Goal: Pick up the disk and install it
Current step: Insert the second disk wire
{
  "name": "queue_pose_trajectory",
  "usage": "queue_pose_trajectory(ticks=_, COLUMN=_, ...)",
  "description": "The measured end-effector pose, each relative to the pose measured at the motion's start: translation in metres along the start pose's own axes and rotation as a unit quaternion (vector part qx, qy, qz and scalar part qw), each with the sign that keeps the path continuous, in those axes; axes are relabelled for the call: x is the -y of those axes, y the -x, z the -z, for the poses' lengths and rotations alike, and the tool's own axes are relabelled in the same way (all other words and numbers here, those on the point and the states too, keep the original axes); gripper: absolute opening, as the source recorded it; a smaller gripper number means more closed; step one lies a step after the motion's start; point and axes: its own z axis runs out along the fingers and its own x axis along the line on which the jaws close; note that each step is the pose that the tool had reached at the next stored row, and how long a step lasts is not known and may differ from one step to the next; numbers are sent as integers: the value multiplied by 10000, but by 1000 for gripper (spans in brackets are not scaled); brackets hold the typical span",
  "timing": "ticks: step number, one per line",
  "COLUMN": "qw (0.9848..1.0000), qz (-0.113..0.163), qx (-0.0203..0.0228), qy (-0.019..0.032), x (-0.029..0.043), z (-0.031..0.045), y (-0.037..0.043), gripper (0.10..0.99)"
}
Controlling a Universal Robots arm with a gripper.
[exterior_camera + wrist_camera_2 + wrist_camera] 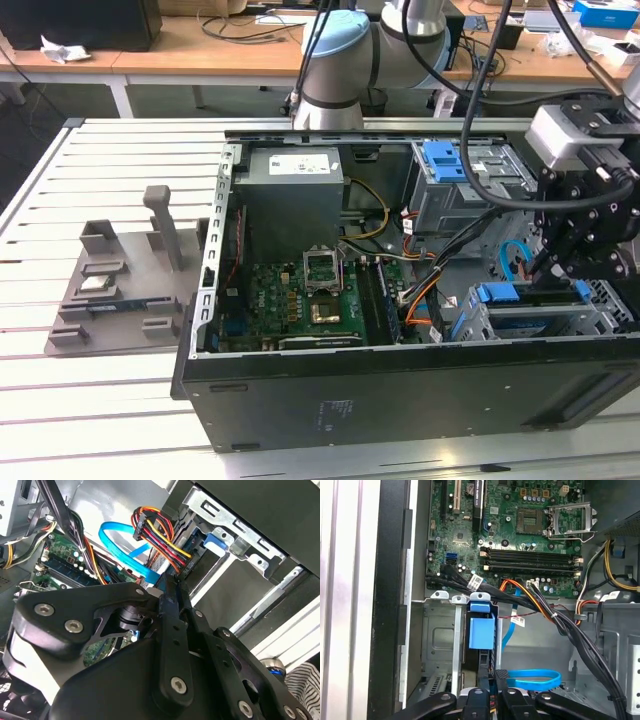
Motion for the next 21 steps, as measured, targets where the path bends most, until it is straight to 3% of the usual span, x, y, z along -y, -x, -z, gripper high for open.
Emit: queue_pose_trajectory(ticks=21, qw=10000, qz=0, qx=6, qy=0, x=0, z=-40, y=-31, gripper=161)
